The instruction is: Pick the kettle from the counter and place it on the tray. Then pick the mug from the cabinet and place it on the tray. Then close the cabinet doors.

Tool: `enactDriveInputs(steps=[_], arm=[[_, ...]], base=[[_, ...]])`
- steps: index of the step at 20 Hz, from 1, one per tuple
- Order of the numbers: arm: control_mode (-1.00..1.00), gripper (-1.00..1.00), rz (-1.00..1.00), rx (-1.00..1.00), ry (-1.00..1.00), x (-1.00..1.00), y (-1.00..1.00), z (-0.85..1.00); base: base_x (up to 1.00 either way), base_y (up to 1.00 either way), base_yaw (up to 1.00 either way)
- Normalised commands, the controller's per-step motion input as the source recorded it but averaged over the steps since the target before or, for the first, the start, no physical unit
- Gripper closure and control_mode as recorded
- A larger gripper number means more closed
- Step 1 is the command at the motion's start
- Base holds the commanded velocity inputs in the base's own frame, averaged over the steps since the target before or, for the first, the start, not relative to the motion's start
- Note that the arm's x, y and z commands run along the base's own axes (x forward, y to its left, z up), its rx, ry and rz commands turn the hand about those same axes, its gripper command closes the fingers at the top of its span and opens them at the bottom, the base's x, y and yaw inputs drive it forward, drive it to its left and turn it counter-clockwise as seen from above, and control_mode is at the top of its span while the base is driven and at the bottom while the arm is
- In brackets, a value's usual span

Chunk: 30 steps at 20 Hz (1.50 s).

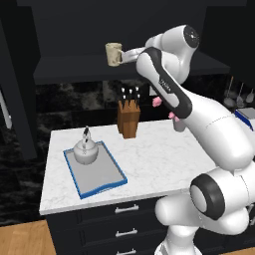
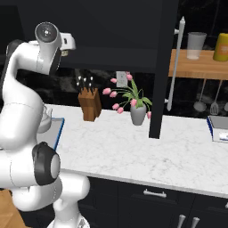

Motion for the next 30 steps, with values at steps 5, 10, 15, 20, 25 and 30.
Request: enactDriveInputs(steps=[5, 10, 15, 20, 25, 30], arm=[[-1.0, -1.0, 0.03, -0.11, 0.0, 0.34, 0.0, -0.15], [-1.0, -1.0, 0.03, -0.01, 0.1, 0.4, 0.0, -0.04], [-1.0, -1.0, 0.02, 0.0, 0.12, 0.3, 0.0, -0.04], [-1.0, -1.0, 0.02, 0.0, 0.01, 0.36, 0.02, -0.01], [-1.0, -1.0, 0.02, 0.0, -0.01, 0.29, 0.12, -0.03], [-1.0, -1.0, 0.04, 0.0, 0.0, 0.32, 0.12, -0.1]], base=[[0.0, 0.0, 0.0], [0.0, 0.0, 0.0], [0.0, 0.0, 0.0], [0.0, 0.0, 0.0], [0.0, 0.0, 0.0], [0.0, 0.0, 0.0]])
